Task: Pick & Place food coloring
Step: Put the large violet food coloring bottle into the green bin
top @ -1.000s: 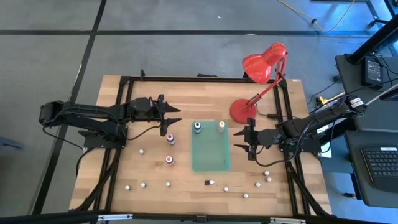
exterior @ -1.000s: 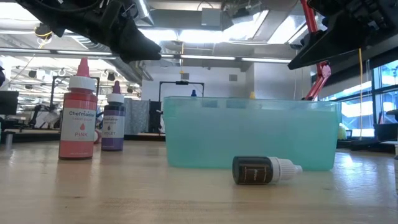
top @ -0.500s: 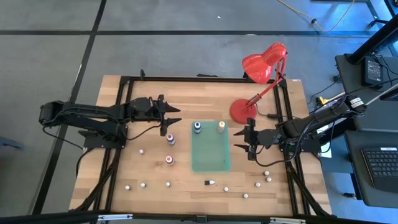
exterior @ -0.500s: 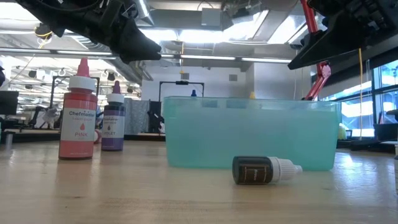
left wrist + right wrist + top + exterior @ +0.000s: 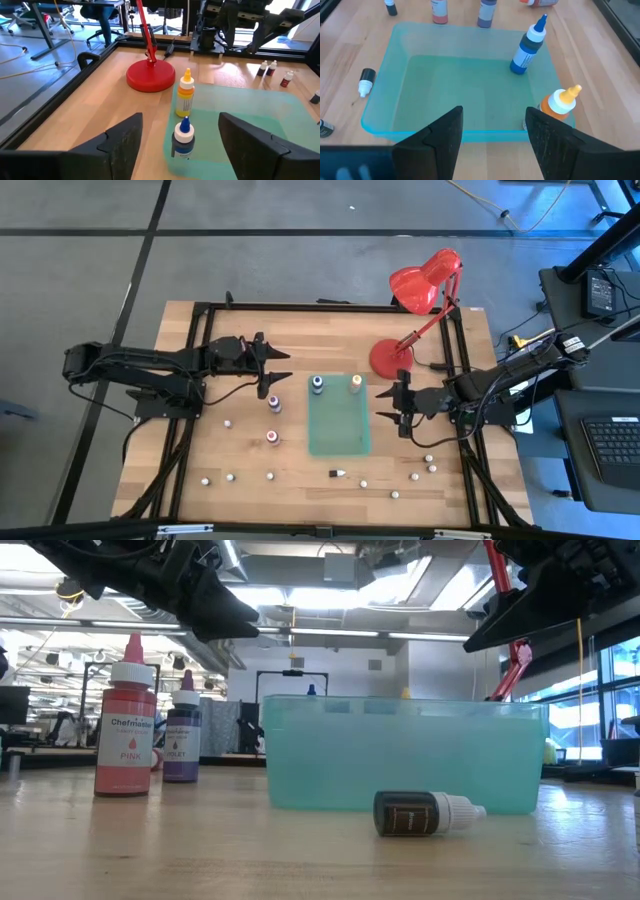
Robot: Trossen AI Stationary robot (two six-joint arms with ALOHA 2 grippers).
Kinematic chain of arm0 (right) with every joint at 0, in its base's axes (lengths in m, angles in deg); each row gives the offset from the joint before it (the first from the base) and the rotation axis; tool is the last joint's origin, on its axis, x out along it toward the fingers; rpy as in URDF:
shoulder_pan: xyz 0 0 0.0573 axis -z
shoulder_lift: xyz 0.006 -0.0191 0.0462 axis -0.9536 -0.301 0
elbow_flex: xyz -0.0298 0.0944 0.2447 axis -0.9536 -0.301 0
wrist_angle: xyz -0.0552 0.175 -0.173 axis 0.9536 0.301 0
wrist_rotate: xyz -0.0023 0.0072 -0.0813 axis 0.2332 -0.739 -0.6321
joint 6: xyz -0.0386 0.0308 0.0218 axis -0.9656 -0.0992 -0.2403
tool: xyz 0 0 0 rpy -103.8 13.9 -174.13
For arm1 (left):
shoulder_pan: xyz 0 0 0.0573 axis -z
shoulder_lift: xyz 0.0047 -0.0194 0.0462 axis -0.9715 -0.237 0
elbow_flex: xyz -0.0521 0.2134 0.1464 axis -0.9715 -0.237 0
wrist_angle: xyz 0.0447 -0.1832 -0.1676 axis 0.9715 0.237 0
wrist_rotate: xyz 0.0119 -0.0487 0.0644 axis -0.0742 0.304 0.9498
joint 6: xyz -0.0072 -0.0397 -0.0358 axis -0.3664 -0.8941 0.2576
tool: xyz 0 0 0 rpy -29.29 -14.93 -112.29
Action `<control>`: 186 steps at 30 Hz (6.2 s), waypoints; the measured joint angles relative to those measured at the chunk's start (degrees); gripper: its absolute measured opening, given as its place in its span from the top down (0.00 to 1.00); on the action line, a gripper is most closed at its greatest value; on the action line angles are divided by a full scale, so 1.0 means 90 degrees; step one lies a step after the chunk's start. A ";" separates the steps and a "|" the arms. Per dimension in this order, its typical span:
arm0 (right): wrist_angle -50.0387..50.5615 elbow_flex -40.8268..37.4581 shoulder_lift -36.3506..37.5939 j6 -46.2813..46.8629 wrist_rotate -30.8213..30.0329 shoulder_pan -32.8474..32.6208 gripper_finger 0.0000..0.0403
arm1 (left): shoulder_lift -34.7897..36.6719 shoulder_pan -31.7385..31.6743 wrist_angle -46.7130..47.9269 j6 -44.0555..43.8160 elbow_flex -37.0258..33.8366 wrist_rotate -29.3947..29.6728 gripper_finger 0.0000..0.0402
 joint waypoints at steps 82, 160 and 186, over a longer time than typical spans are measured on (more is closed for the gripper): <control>0.0221 0.0001 -0.0007 0.0009 0.0001 0.0004 0.46 | -0.2352 0.1350 0.5619 -0.0652 0.2359 0.0221 0.71; 0.0301 0.0002 -0.0005 0.0022 0.0000 0.0005 0.46 | -0.5552 0.0941 0.5165 0.1871 0.5979 0.0429 0.77; 0.0305 0.0002 -0.0005 0.0005 0.0000 0.0002 0.46 | -0.5542 0.1293 0.4041 0.2065 0.5979 0.0390 0.51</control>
